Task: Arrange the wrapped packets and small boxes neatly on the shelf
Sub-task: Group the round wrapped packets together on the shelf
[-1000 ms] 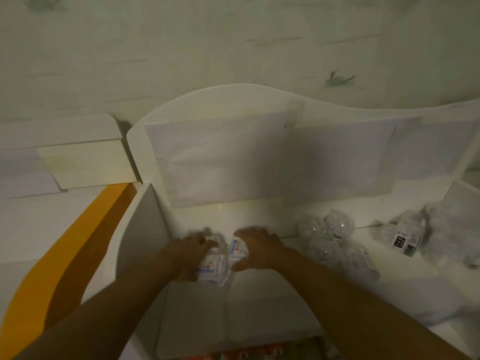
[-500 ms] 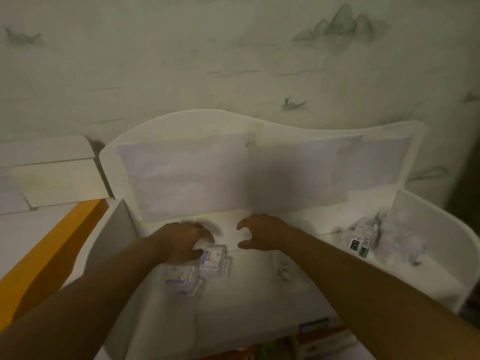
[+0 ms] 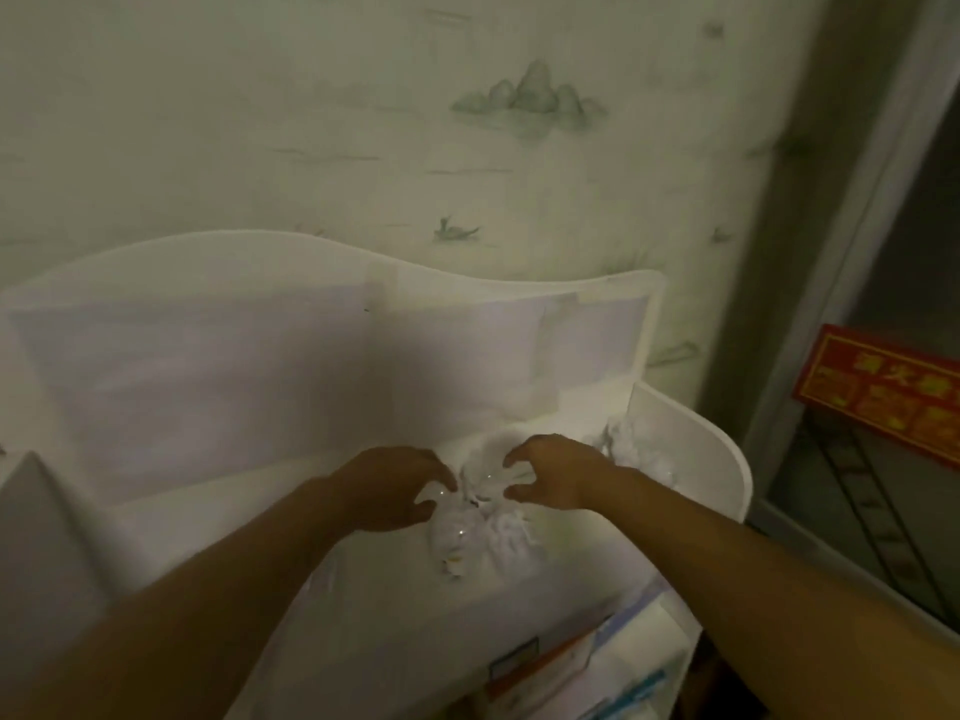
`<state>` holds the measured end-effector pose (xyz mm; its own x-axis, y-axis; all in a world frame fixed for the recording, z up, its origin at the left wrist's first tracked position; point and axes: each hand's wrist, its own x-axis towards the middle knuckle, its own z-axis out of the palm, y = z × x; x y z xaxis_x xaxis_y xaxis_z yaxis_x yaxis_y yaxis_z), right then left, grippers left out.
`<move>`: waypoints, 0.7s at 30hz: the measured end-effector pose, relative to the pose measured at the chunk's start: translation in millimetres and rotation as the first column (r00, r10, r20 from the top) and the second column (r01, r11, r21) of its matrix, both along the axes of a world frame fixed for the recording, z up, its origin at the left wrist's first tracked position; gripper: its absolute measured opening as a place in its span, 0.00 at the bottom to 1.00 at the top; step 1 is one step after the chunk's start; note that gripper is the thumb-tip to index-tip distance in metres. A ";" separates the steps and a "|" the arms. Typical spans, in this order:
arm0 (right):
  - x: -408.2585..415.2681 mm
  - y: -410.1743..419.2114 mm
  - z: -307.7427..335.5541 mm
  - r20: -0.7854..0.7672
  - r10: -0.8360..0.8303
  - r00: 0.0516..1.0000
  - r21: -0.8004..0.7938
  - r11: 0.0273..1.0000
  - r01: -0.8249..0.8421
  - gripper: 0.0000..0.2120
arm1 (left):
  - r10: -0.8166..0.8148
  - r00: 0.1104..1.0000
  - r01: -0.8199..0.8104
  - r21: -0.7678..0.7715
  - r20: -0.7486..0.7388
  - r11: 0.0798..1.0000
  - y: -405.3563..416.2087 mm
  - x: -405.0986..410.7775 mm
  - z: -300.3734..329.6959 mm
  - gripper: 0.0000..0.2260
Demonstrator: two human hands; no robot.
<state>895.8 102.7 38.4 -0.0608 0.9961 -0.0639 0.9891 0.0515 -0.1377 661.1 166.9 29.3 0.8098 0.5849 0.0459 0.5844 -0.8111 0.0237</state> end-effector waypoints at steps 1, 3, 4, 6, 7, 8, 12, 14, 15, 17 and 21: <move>5.2 -5.5 3.3 -0.002 -0.026 1.000 0.019 0.999 0.027 0.24 | -0.020 1.000 0.020 0.000 0.013 1.000 4.0 5.2 0.4 0.15; 16.7 -18.3 7.2 -0.004 -0.081 0.997 0.046 0.996 0.081 0.23 | -0.037 0.997 0.037 -0.003 0.066 0.999 9.6 18.1 2.9 0.15; 24.0 -24.8 7.9 0.004 -0.105 0.994 0.044 0.994 0.105 0.22 | -0.045 0.994 0.046 -0.005 0.099 0.999 11.6 26.2 4.1 0.15; 40.4 -37.4 9.0 0.019 -0.155 0.988 0.011 0.988 0.155 0.21 | -0.067 0.988 0.070 -0.017 0.140 0.997 10.7 42.6 4.7 0.14; 48.4 -43.3 11.1 0.025 -0.181 0.983 0.002 0.984 0.181 0.21 | -0.087 0.987 0.090 -0.022 0.132 0.996 8.8 50.5 3.8 0.15; 55.7 -48.2 13.8 0.029 -0.208 0.978 0.002 0.978 0.208 0.21 | -0.111 0.988 0.114 -0.024 0.109 0.993 7.1 57.6 2.3 0.15; 76.6 -54.4 24.1 -0.003 -0.282 0.959 0.023 0.959 0.282 0.23 | -0.150 0.985 0.155 -0.049 0.087 0.987 7.4 78.3 2.2 0.14; 85.1 -50.8 24.0 0.002 -0.281 0.960 0.036 0.959 0.280 0.24 | -0.137 0.986 0.144 -0.075 0.094 0.987 10.4 88.2 3.2 0.15; 90.0 -48.6 22.6 0.002 -0.282 0.960 0.037 0.959 0.281 0.24 | -0.126 0.988 0.134 -0.087 0.089 0.987 12.1 93.7 2.7 0.16; 101.9 -43.3 16.6 -0.003 -0.292 0.956 0.031 0.956 0.292 0.24 | -0.104 0.992 0.112 -0.103 0.076 0.988 18.0 106.2 -2.0 0.17; 135.7 -25.1 -3.2 -0.032 -0.307 0.951 0.032 0.951 0.308 0.23 | -0.072 0.997 0.077 -0.149 0.035 0.986 27.8 135.9 -23.5 0.20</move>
<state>1031.5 77.6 35.2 0.2476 0.9684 -0.0300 0.9539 -0.2491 -0.1673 797.0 194.7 5.9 0.8510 0.5249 -0.0135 0.5197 -0.8383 0.1647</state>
